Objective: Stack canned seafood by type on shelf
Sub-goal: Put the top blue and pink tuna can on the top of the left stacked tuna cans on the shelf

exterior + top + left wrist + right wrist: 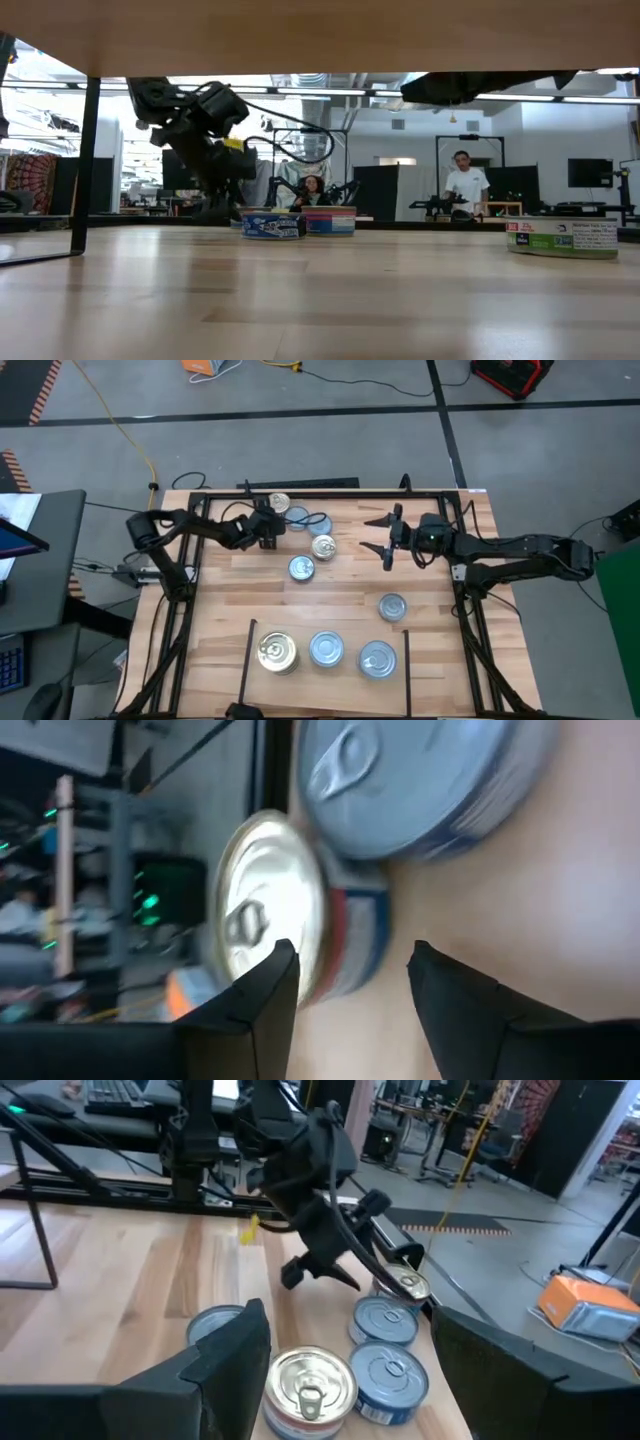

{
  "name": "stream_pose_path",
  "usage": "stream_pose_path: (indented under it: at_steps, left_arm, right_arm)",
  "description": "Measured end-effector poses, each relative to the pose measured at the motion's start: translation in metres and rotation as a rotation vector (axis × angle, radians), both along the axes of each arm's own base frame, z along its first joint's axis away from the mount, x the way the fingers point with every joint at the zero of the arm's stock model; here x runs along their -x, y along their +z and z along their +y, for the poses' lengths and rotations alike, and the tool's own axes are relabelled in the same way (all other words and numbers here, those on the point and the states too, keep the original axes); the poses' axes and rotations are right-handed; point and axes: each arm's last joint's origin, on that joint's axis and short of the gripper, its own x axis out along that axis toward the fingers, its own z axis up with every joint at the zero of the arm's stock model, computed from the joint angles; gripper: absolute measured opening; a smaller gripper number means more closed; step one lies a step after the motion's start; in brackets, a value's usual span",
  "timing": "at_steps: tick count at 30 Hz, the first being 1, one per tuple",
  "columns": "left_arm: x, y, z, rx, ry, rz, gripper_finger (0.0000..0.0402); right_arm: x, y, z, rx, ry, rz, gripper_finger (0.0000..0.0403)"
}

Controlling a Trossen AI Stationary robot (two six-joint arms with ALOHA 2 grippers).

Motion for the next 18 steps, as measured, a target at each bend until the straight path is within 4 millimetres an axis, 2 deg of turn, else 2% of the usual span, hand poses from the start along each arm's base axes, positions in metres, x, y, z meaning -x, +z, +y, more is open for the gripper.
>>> stream_pose_path:
  at_steps: [8, 11, 16, 18]
  left_arm:
    - [-0.004, -0.009, 0.001, -0.067, 0.041, 0.081, 0.0141]
    - [-0.004, -0.009, 0.001, -0.063, 0.033, 0.075, 0.0104]
    - [-0.003, -0.011, -0.001, -0.016, -0.017, 0.114, 0.0019]
    - [-0.003, -0.013, -0.004, 0.007, -0.032, 0.13, 0.0008]
  right_arm:
    - [0.0, 0.0, 0.0, 0.021, 0.004, 0.008, 0.0302]
    - [0.0, 0.0, 0.0, 0.019, 0.015, 0.011, 0.0302]
    - [0.0, 0.0, 0.0, 0.014, 0.018, 0.009, 0.0302]
    - [0.0, 0.0, 0.0, 0.014, 0.017, 0.009, 0.0302]
